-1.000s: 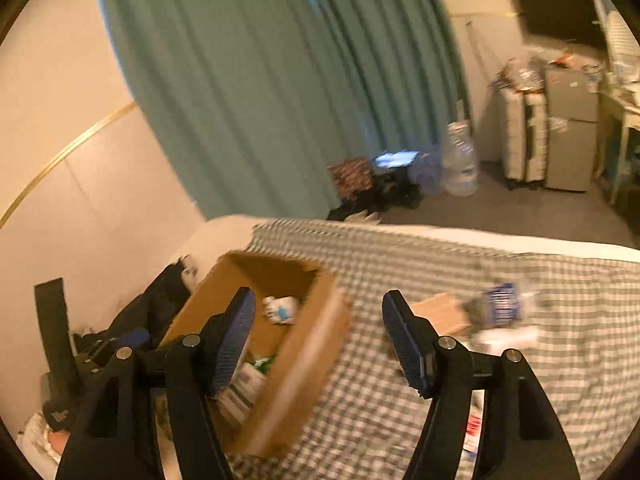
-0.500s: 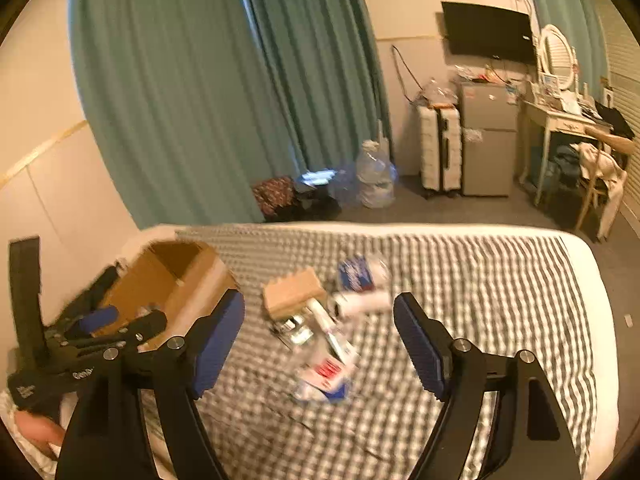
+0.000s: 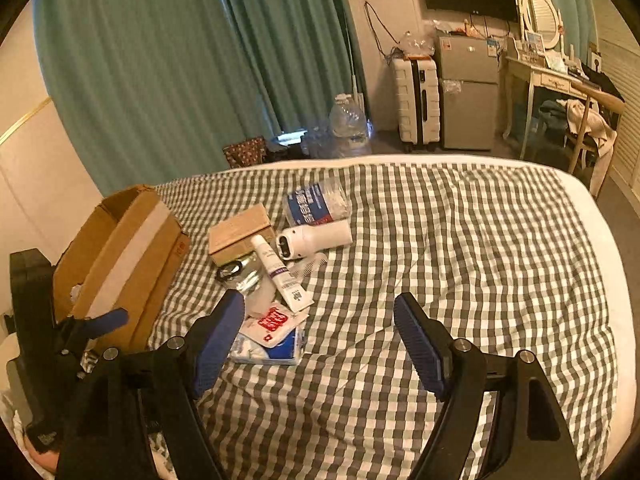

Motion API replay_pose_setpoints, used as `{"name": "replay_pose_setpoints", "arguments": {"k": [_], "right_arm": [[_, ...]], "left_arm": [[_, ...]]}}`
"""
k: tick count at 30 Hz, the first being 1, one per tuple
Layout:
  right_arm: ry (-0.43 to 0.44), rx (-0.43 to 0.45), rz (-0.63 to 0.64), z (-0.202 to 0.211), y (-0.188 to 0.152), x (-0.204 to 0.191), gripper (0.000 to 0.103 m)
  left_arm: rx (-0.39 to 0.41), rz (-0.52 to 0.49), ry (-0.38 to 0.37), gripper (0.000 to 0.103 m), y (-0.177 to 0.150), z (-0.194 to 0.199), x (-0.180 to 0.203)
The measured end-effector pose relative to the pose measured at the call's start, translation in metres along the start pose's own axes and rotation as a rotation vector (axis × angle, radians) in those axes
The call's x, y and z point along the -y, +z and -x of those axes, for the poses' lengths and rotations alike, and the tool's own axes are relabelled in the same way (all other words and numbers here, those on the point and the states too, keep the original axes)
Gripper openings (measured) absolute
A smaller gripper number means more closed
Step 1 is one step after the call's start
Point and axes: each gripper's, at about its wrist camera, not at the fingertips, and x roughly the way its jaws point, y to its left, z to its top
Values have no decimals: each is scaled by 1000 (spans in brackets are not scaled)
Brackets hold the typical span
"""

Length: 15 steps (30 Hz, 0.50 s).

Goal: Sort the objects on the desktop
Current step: 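Move both grippers back over the items on the bed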

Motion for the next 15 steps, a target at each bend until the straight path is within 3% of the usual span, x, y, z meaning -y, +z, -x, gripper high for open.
{"name": "replay_pose_setpoints", "arguments": {"k": [3,7,11,15], "right_arm": [[-6,-39,-7,-19,-2,4,77],[-2,-60,9,-39,-1,3,77],[20,-74,24,-58,0,1,77],[69,-82,40,-80,6,-4,77]], "left_arm": [[-25,-13,10,103,0,-16,3],[-58,48,7,103,1,-39,-7],[-48,112,-23,103,5,-56,-18],[-23,93,-35,103,8,-67,-14]]}}
